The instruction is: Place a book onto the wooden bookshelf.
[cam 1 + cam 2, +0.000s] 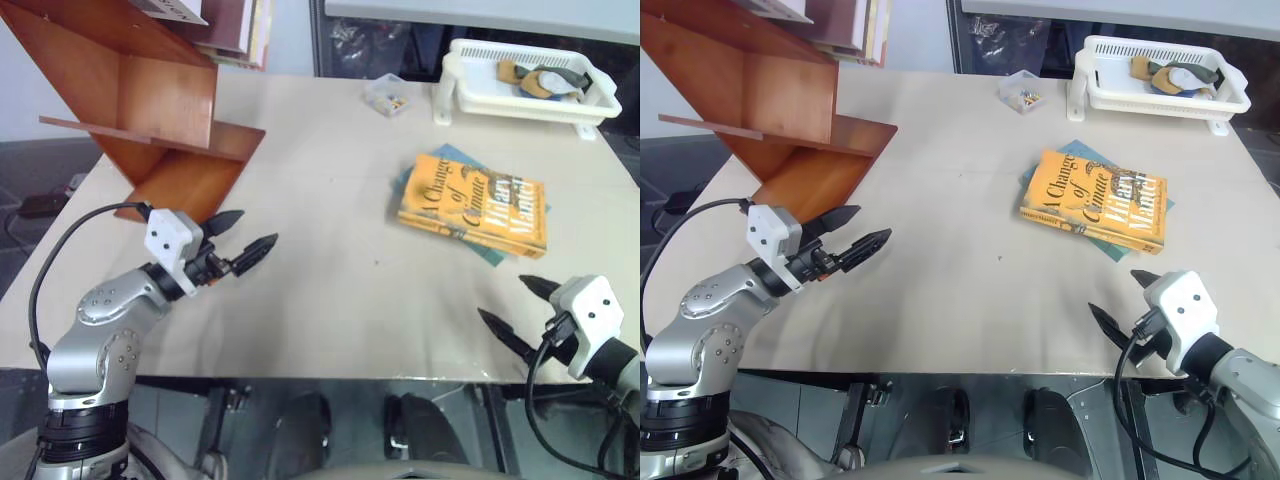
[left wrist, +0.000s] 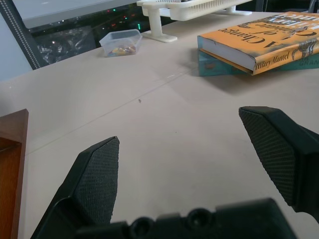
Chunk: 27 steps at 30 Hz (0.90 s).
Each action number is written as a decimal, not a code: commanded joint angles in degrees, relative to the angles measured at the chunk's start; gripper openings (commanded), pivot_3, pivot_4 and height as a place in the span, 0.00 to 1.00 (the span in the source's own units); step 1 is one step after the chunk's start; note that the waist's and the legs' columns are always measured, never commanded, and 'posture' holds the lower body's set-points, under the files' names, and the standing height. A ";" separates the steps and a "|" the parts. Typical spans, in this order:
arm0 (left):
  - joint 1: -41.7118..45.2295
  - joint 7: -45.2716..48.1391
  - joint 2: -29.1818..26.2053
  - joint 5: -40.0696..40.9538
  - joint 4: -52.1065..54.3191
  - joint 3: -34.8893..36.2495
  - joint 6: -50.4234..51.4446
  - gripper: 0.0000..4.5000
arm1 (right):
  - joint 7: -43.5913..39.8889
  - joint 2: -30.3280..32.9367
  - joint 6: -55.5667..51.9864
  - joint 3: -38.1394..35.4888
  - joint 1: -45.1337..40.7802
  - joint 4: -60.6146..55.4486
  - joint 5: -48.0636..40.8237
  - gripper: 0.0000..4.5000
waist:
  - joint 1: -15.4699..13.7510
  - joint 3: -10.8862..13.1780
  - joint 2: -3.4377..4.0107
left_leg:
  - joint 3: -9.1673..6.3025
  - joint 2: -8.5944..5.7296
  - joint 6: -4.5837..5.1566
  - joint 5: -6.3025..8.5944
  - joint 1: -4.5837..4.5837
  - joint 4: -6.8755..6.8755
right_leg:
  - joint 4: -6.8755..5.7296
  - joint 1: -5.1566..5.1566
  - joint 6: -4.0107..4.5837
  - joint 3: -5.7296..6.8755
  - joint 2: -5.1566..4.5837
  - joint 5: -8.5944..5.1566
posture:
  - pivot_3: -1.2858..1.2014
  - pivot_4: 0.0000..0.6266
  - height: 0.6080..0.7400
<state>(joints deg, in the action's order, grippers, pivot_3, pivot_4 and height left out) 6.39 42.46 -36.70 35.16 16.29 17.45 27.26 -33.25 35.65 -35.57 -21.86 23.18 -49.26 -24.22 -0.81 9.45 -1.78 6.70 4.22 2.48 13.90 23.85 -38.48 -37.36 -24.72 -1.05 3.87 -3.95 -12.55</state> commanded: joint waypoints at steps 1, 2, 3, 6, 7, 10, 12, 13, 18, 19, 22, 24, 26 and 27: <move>0.57 0.77 -0.73 1.10 1.76 0.86 -0.13 0.99 | 0.69 0.42 0.60 -0.61 -0.52 -0.75 0.31 0.98 | 0.00 0.00 0.00 | 0.00 0.00 0.00 0.00 0.00 0.00 | 0.00 0.00 0.00 0.00 0.00 0.00 | 0.52 0.24 1.00; 1.17 1.20 -0.63 1.50 1.39 0.64 -0.13 0.99 | 1.12 0.27 0.66 -0.28 -0.64 -0.79 0.69 0.98 | 0.00 0.00 0.00 | 0.00 0.00 0.00 0.00 0.00 0.00 | 0.00 0.00 0.00 0.00 0.00 0.00 | 0.52 0.24 1.00; 1.62 1.55 -0.54 1.82 1.11 0.50 -0.10 0.99 | 1.41 0.15 0.70 -0.05 -0.74 -0.81 0.98 0.98 | 0.00 0.00 0.00 | 0.00 0.00 0.00 0.00 0.00 0.00 | 0.00 0.00 0.00 0.00 0.00 0.00 | 0.52 0.24 1.00; 1.98 2.34 -0.67 2.22 0.70 0.42 -0.04 0.99 | 1.75 0.05 0.43 0.27 -1.02 -0.83 0.98 0.98 | 0.00 0.00 0.00 | 0.00 0.00 0.00 0.00 0.00 0.00 | 0.00 0.00 0.00 0.00 0.00 0.00 | 0.52 0.24 1.00; 2.04 2.56 -0.69 2.26 0.64 0.38 -0.02 0.99 | 1.81 0.03 0.36 0.35 -1.13 -0.79 0.94 0.98 | 0.00 0.00 0.00 | 0.00 0.00 0.00 0.00 0.00 0.00 | 0.00 0.00 0.00 0.00 0.00 0.00 | 0.52 0.24 1.00; 2.27 3.26 -0.44 2.09 0.73 -0.17 -0.20 1.00 | 1.68 -0.14 -0.12 0.54 -2.08 -0.45 -0.17 0.86 | 0.01 0.00 0.00 | 0.01 -0.01 0.00 0.00 0.00 0.01 | 0.01 0.00 0.00 0.00 0.01 0.00 | 0.52 0.24 1.00; 2.39 4.54 -0.41 1.55 1.17 -1.23 -1.10 1.00 | 2.91 -0.69 -1.04 0.20 -3.50 -0.15 -0.64 0.70 | 0.02 0.00 0.00 | 0.02 -0.01 0.00 0.00 0.00 0.01 | 0.01 0.00 0.00 -0.01 0.01 0.00 | 0.52 0.24 1.00; 2.44 5.14 -0.41 1.39 1.35 -1.61 -1.48 1.00 | 3.54 -0.79 -1.55 0.08 -4.33 0.01 -0.76 0.57 | 0.01 0.00 0.00 | 0.01 -0.01 0.00 0.00 0.00 0.01 | 0.01 0.00 0.00 -0.01 0.01 0.00 | 0.52 0.24 1.00; 2.55 8.78 -0.72 1.17 3.08 -4.39 -3.19 1.00 | 6.45 0.10 -4.51 0.18 -9.95 2.05 -0.25 0.06 | 0.02 0.00 -0.01 | 0.02 -0.01 0.00 0.00 0.00 0.01 | 0.01 0.00 0.00 -0.02 0.01 0.00 | 0.52 0.24 1.00; 2.46 9.67 -0.93 0.90 3.81 -5.24 -3.72 1.00 | 7.48 0.63 -5.68 0.23 -12.18 3.56 0.28 0.02 | 0.04 0.01 -0.01 | 0.03 -0.01 0.00 0.00 0.00 0.01 | 0.01 0.00 0.00 -0.02 0.01 0.00 | 0.52 0.24 1.00; 2.18 11.06 -1.25 0.48 5.57 -6.79 -4.54 1.00 | 9.44 2.75 -8.38 0.93 -17.24 7.61 2.34 0.02 | 0.04 0.01 0.00 | 0.05 -0.03 0.01 0.00 0.01 0.01 | 0.02 -0.02 0.01 -0.03 0.01 0.01 | 0.52 0.24 1.00; 2.35 11.98 -1.51 0.33 6.89 -7.70 -4.96 1.00 | 10.90 5.16 -10.86 2.07 -21.75 11.89 4.54 0.02 | 0.06 0.02 0.00 | 0.05 -0.04 0.01 -0.01 0.02 0.02 | 0.01 -0.03 0.01 -0.03 0.02 0.01 | 0.52 0.24 1.00; 2.53 12.33 -1.65 -0.06 7.64 -8.28 -5.41 1.00 | 11.35 7.40 -11.63 3.45 -25.48 15.87 6.48 0.02 | 0.13 0.02 0.02 | 0.10 -0.05 0.01 -0.01 0.02 0.02 | 0.01 -0.04 0.01 -0.06 0.02 0.01 | 0.52 0.24 1.00; 2.57 12.19 -1.64 -0.03 7.91 -8.39 -5.42 1.00 | 10.79 8.35 -11.72 4.17 -26.96 17.58 6.83 0.02 | 0.10 0.03 0.02 | 0.15 -0.07 0.02 -0.01 0.02 0.01 | 0.01 -0.06 0.01 -0.09 0.01 0.02 | 0.52 0.24 1.00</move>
<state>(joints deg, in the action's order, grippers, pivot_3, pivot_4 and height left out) 8.53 54.20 -37.84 35.05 21.73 8.87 23.07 -22.64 42.90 -47.04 -17.95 -2.63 -32.60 -18.63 -0.72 9.47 -1.75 6.85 4.14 2.50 13.88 23.86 -38.46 -37.35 -24.78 -1.04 3.77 -3.94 -12.53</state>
